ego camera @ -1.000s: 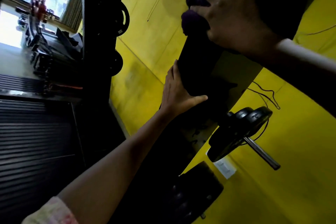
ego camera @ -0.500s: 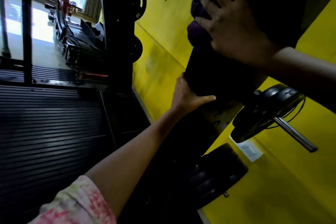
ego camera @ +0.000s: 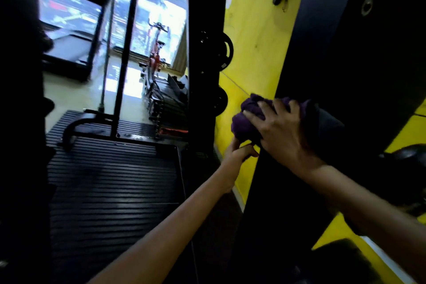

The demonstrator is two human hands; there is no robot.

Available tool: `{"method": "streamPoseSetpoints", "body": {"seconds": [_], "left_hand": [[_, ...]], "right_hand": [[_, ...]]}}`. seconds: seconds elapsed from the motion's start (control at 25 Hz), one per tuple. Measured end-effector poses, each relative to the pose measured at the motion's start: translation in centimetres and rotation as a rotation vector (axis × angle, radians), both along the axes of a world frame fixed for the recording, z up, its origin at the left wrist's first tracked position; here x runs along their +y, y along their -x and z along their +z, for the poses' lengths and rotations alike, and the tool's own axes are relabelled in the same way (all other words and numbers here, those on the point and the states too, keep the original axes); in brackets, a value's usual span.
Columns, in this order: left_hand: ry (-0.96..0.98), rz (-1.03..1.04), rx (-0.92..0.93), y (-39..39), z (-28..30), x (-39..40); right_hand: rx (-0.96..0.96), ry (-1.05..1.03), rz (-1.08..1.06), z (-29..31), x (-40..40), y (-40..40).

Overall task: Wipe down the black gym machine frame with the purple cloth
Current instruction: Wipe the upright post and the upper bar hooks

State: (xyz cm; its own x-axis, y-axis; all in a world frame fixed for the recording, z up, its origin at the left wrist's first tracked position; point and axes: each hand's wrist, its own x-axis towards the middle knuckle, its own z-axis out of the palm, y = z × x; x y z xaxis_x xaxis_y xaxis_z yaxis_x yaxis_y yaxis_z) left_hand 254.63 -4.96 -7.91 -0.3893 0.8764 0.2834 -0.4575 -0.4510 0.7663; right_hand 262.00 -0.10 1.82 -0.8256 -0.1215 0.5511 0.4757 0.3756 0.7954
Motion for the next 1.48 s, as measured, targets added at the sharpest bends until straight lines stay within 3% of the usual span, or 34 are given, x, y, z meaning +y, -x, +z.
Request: {"method": "streamPoseSetpoints", "body": {"seconds": [0.08,0.24,0.32,0.44,0.52,0.6,0.64,0.84,1.0,1.12,1.28,1.4,1.48], "left_hand": [[-0.019,0.008,-0.181,1.4,0.8,-2.2],[0.032,0.151,-0.261,3.6,2.2,-6.1],[0.020,0.244,-0.261,4.4,2.5,-8.7],[0.013,0.407,-0.334,5.3,2.0,-13.0],[0.018,0.515,-0.381,5.4,1.9,-15.8],[0.025,0.619,-0.418,5.2,2.0,-18.4],[0.029,0.665,-0.430,5.3,2.2,-19.6],[0.079,0.818,-0.339,6.7,5.7,-23.9],[0.034,0.863,-0.175,7.0,10.9,-25.2],[-0.071,0.913,-0.077,8.5,14.9,-26.5],[-0.190,0.828,0.063,10.7,21.0,-28.8],[-0.315,0.764,0.200,12.5,25.1,-31.6],[-0.294,0.895,0.369,13.5,27.2,-33.1]], "right_hand": [[0.131,0.304,0.110,-2.0,-1.3,0.9],[0.359,1.084,0.475,-4.8,-4.7,4.3],[0.254,1.284,0.564,-5.3,-6.3,6.1],[-0.055,1.449,0.567,-5.5,-8.1,8.4],[-0.280,1.736,0.597,-5.8,-9.3,9.6],[-0.363,2.047,0.754,-5.6,-11.4,10.5],[-0.358,2.098,0.832,-5.5,-12.4,11.1],[-0.231,2.078,1.032,-3.0,-15.4,13.6],[-0.003,2.077,1.274,1.2,-18.2,14.7],[0.103,1.888,1.472,5.3,-20.9,15.3],[0.246,1.658,1.662,12.2,-24.0,16.2],[0.391,1.339,1.686,17.6,-26.0,16.9],[0.551,1.114,1.645,20.7,-26.3,17.6]]}}
